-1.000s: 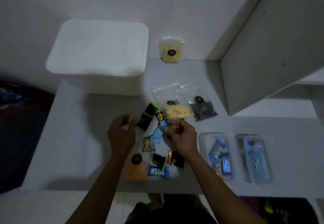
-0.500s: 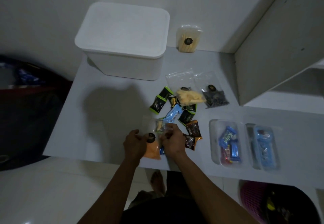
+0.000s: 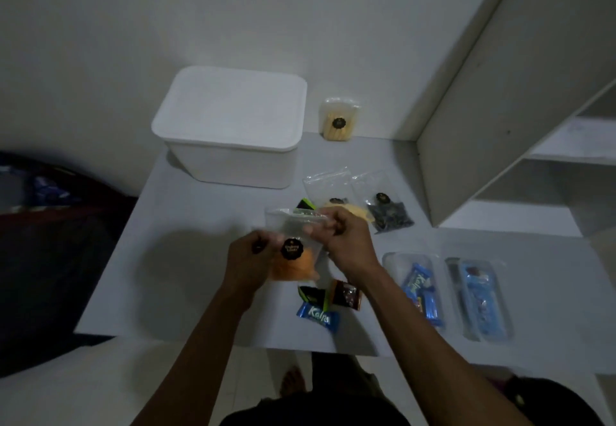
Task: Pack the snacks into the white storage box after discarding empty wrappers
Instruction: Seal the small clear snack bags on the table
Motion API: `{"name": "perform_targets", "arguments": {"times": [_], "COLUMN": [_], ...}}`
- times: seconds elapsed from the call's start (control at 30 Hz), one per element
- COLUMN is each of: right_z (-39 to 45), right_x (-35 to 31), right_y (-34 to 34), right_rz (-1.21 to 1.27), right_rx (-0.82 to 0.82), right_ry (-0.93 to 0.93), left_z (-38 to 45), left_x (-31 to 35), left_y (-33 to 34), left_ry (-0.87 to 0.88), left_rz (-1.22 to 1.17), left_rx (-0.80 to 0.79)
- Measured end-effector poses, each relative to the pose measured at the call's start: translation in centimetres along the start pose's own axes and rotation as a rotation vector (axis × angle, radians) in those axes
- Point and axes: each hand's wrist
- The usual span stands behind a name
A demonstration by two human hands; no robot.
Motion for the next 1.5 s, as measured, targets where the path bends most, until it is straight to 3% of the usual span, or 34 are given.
{"name": "perform_targets", "arguments": {"times": [0.13, 0.4, 0.83, 1.5], "right_z": [1.3, 1.9, 2.7, 2.0], "right_x": [-5.0, -11.1, -19.1, -20.6], "right_y": [-1.6, -4.4, -3.5, -2.3], "right_rz": [-0.082, -0.140, -0.698, -0.765], "right_rx": [0.025, 0.025, -0.126, -0.141], "right_ry": [-0.161, -0.235, -0.486, -0.532], "left_z": [-0.2, -1.2, -2.7, -3.9], "left_x": [5.0, 13.5, 17.6, 18.2], "left_y": [0.9, 2.0, 2.1, 0.5], "left_ry": [0.173, 0.474, 0.496, 0.525], "left_rz": [0.000, -0.107, -0.120, -0.119], "left_rx": [-0.060, -0.042, -0.006, 0.003]}}
Point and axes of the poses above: each hand's wrist, its own z-axis towards the middle knuckle, its own y-axis out of the palm, x = y × z, and after that the axes turned 5 degrees about -y, right-handed
